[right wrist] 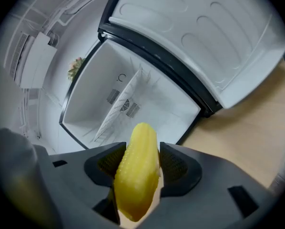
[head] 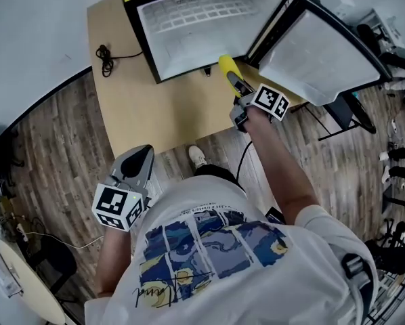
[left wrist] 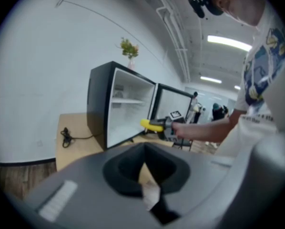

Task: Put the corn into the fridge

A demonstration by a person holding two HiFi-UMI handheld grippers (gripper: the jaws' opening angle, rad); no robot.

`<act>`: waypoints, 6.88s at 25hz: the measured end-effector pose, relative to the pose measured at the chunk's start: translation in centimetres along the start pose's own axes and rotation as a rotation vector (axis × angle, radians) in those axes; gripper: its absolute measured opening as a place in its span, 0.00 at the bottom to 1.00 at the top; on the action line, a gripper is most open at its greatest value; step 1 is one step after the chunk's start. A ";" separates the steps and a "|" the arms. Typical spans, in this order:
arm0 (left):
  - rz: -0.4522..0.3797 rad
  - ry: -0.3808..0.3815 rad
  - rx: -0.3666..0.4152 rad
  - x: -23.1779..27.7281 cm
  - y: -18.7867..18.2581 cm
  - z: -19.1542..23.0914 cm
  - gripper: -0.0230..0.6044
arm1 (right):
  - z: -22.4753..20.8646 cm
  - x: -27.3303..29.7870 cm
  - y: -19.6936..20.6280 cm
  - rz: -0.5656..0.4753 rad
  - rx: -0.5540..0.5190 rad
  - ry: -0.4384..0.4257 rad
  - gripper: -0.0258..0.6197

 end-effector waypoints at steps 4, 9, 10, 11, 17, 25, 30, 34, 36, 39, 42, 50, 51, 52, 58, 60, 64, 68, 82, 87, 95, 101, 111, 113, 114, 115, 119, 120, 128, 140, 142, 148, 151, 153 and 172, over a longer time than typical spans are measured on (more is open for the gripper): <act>0.016 -0.032 -0.009 2.2 -1.0 1.3 0.05 | -1.2 4.5 -2.9 0.004 -0.037 0.012 0.38; 0.030 -0.091 -0.018 3.8 -1.8 2.3 0.05 | -2.6 8.9 -5.9 0.011 -0.104 0.039 0.38; 0.033 -0.105 -0.024 4.0 -1.9 2.5 0.05 | -2.9 9.8 -6.3 0.014 -0.117 0.046 0.38; 0.037 -0.118 -0.029 4.3 -2.0 2.7 0.05 | -3.3 10.7 -6.7 0.020 -0.132 0.055 0.38; 0.057 -0.193 -0.049 5.0 -2.6 3.6 0.05 | -5.0 15.4 -8.5 0.053 -0.235 0.109 0.38; 0.102 -0.248 -0.077 5.5 -2.6 4.0 0.05 | -6.3 20.0 -9.9 0.047 -0.333 0.169 0.38; 0.126 -0.263 -0.084 5.6 -2.8 4.2 0.05 | -6.8 22.1 -10.3 0.049 -0.418 0.201 0.38; 0.136 -0.267 -0.092 5.7 -2.8 4.1 0.05 | -6.5 23.0 -10.9 0.047 -0.503 0.249 0.38; 0.145 -0.267 -0.094 5.8 -2.8 4.1 0.05 | -6.6 23.4 -11.0 0.054 -0.539 0.282 0.38; 0.154 -0.268 -0.088 6.1 -2.8 4.3 0.05 | -6.9 23.9 -11.1 0.081 -0.589 0.327 0.38; 0.158 -0.267 -0.082 6.4 -2.9 4.4 0.05 | -7.1 24.2 -10.9 0.112 -0.620 0.363 0.38; 0.165 -0.258 -0.075 7.0 -3.0 4.6 0.05 | -7.2 24.7 -10.7 0.157 -0.625 0.418 0.39; 0.165 -0.255 -0.075 7.1 -3.0 4.6 0.05 | -7.3 24.7 -10.8 0.158 -0.619 0.423 0.39; 0.166 -0.253 -0.075 7.1 -2.9 4.6 0.05 | -7.4 24.6 -10.9 0.157 -0.614 0.426 0.39; 0.166 -0.248 -0.068 7.3 -2.8 4.6 0.05 | -7.5 24.2 -10.8 0.154 -0.604 0.425 0.39; 0.166 -0.242 -0.063 7.4 -2.8 4.5 0.05 | -7.5 23.9 -10.8 0.154 -0.598 0.428 0.40; 0.161 -0.235 -0.058 7.2 -2.7 4.3 0.05 | -7.5 23.4 -10.6 0.149 -0.588 0.425 0.40; 0.154 -0.221 -0.051 7.0 -2.6 4.0 0.05 | -7.3 22.4 -10.4 0.140 -0.578 0.421 0.40; 0.117 -0.155 -0.046 3.2 -0.3 1.7 0.05 | -5.3 16.1 -8.4 0.085 -0.588 0.410 0.41; 0.103 -0.124 -0.033 1.0 0.9 0.8 0.05 | -4.3 13.2 -6.4 0.080 -0.599 0.415 0.41; 0.062 -0.088 -0.017 -2.8 2.7 -0.3 0.05 | -1.9 7.8 -2.3 0.073 -0.620 0.406 0.40; 0.025 -0.052 -0.013 -5.6 4.1 -1.2 0.05 | 0.5 3.0 1.0 0.055 -0.656 0.387 0.37; -0.003 -0.009 -0.015 -10.0 7.4 -3.2 0.05 | 4.3 -5.4 7.8 0.056 -0.698 0.331 0.31; -0.005 -0.008 -0.016 -10.8 8.1 -3.5 0.05 | 5.2 -6.9 9.3 0.062 -0.717 0.315 0.25; -0.008 -0.009 -0.017 -11.2 8.4 -3.7 0.05 | 5.6 -7.7 10.1 0.065 -0.728 0.306 0.22; -0.011 -0.009 -0.019 -11.5 8.7 -3.8 0.05 | 6.0 -8.5 10.8 0.069 -0.740 0.298 0.21; -0.025 -0.010 -0.031 -12.4 9.7 -4.6 0.05 | 7.3 -11.6 13.7 0.098 -0.779 0.271 0.15; -0.028 -0.007 -0.033 -12.5 10.0 -4.8 0.05 | 7.5 -12.4 14.5 0.108 -0.782 0.264 0.14; -0.047 0.016 -0.021 -13.1 11.1 -6.5 0.05 | 9.4 -17.8 18.7 0.151 -0.821 0.224 0.10; -0.033 0.034 -0.026 -14.1 12.8 -8.0 0.05 | 12.4 -21.9 22.8 0.207 -0.889 0.139 0.08; -0.036 0.035 -0.023 -14.4 12.7 -8.2 0.05 | 13.0 -22.2 23.1 0.212 -0.908 0.126 0.08; -0.050 0.033 -0.016 -14.8 12.2 -8.3 0.05 | 14.9 -22.6 23.5 0.209 -0.972 0.086 0.07; -0.048 0.034 -0.018 -14.7 12.4 -8.3 0.05 | 15.7 -22.6 23.4 0.202 -0.988 0.068 0.07; -0.042 0.040 -0.024 -14.8 12.8 -8.5 0.05 | 16.0 -22.9 23.5 0.202 -0.994 0.060 0.07; 0.016 0.107 -0.058 -7.4 11.2 -10.9 0.05 | 12.8 -24.9 20.0 0.247 -0.996 0.064 0.06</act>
Point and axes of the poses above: the fingertips, and each gripper's own axes: x forward along the fingers, z to its left, y out of its underside, the point moved 7 cm from there along -x, backward along the fingers, and after that the axes turned 8 degrees about x, right-handed, at the moved point
